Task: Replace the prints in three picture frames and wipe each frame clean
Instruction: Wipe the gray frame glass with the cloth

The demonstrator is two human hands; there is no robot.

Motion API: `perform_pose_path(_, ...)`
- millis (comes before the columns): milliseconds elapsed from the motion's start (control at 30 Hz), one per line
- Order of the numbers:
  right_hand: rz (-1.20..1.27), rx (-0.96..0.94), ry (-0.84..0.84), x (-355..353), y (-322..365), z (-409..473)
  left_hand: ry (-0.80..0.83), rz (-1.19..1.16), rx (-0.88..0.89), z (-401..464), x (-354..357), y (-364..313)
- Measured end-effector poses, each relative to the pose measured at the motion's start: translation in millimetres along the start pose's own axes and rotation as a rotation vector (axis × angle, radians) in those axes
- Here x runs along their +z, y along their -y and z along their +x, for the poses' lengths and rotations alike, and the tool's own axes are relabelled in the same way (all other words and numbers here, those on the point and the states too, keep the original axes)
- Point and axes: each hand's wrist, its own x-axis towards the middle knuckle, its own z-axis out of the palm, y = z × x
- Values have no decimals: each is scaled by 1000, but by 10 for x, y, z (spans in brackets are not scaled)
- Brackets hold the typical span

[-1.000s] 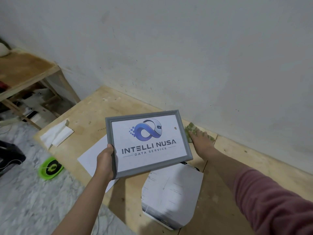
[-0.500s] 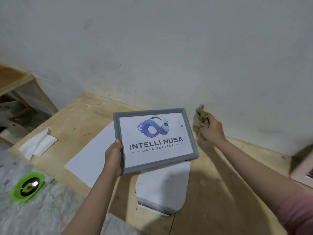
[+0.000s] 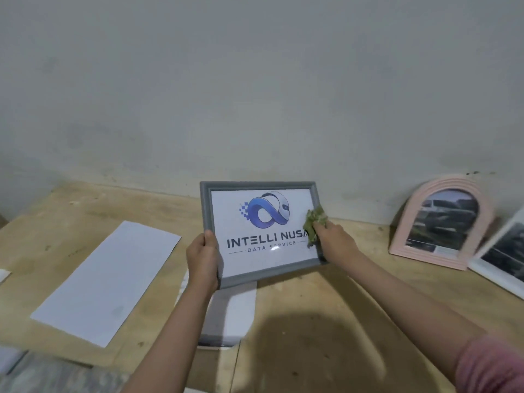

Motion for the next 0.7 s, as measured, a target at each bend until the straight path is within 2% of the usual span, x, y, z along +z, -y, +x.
perform_pose_path(100,54,-58,167,38,-384,-371,-38,-7,30,-146,266,10)
perform_pose_path(167,179,-29,192,-62,-674,-565,-18,45,77,-296,467,18)
perform_pose_path(233,458,65,103,-262,-871,-673,22,71,113,-424,625,42)
perform_pose_path(333,718,186,-233,-574,-1133,-726,63,69,106,-647,873,110)
perform_pose_path(400,746,176,-438,-708,-1257,-664,78,68,99,-820,1013,151)
perform_pose_path(433,723,158,-480,-708,-1318,-608,89,60,97,-925,1078,175)
perform_pose_path(533,574,206,-390,-538,-1346,-399,122,11,74,-1169,1242,239)
perform_pose_path(600,580,188,-331,-388,-1243,-379,110,0,84,-1283,1321,273)
perform_pose_path(700,605,-36,-325,-189,-1009,-561,90,-8,91,-1354,1371,302)
